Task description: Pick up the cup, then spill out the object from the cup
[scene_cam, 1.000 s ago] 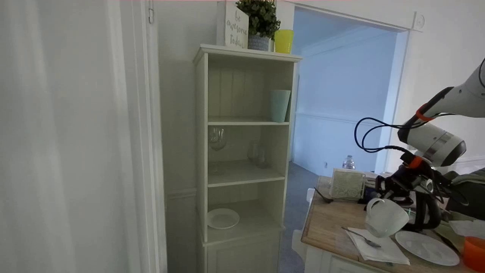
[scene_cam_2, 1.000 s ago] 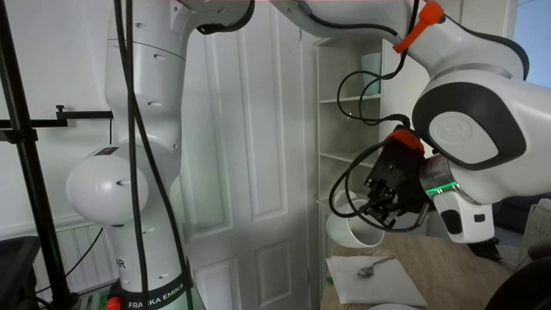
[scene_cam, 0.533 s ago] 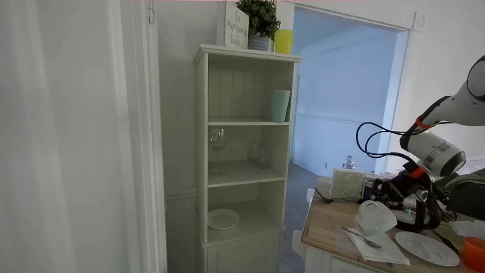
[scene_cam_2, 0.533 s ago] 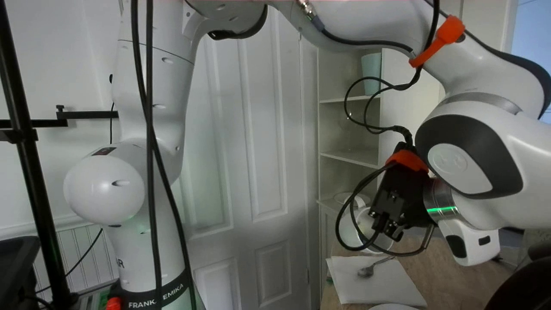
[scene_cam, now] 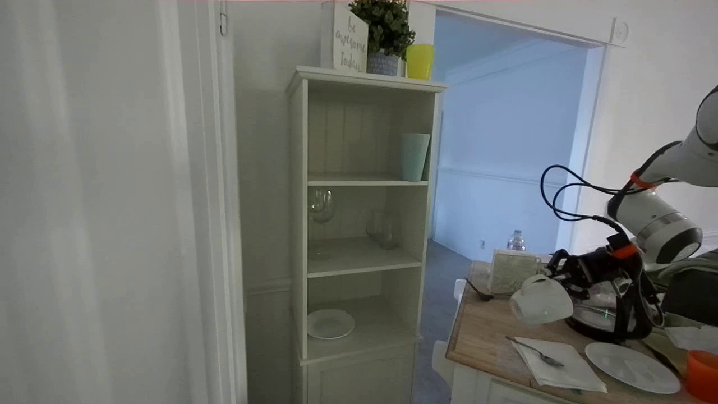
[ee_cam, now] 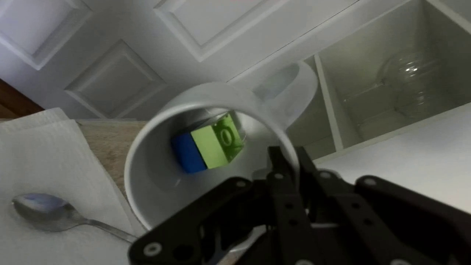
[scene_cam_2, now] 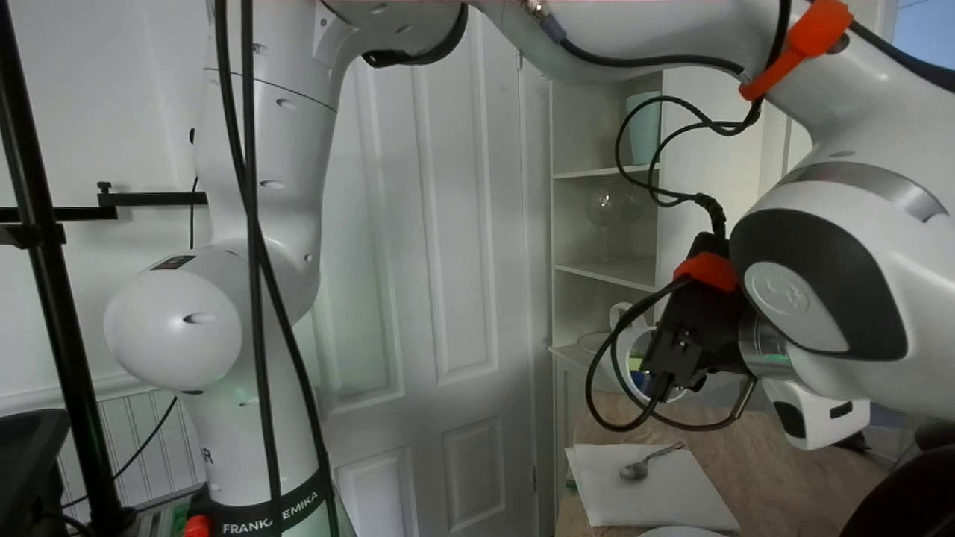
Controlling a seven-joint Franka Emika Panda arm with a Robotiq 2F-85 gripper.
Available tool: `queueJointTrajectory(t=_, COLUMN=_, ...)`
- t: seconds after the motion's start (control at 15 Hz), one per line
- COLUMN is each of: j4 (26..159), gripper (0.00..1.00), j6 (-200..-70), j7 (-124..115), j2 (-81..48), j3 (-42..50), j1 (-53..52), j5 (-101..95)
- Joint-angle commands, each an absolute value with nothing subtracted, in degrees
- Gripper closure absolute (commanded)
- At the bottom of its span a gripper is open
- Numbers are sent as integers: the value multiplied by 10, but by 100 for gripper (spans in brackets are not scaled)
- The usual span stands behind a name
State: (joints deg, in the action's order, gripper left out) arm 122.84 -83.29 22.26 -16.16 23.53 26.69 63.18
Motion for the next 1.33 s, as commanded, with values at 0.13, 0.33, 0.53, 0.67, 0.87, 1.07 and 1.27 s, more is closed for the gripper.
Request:
queueJointTrajectory(t=0.13, j4=1226, gripper=97, j6=-758, j7=279, j2=-163, j3=232, j1=289, j5=679)
queueJointTrajectory(t=0.33, j4=1228, gripper=97, j6=-724, j7=303, j2=-173, j3=233, j1=296, j5=704)
queueJointTrajectory(t=0.53, j4=1227, gripper=97, j6=-695, j7=323, j2=-183, j3=234, j1=303, j5=725)
queueJointTrajectory(t=0.67, j4=1225, gripper=97, j6=-665, j7=333, j2=-193, j3=234, j1=309, j5=735)
queueJointTrajectory(t=0.87, j4=1224, gripper=97, j6=-631, j7=350, j2=-208, j3=235, j1=314, j5=748)
queueJointTrajectory(t=1.07, j4=1224, gripper=97, j6=-596, j7=354, j2=-219, j3=235, j1=318, j5=758)
queueJointTrajectory(t=1.27, j4=1222, gripper=97, j6=-571, j7=361, j2=-230, j3=234, j1=321, j5=777)
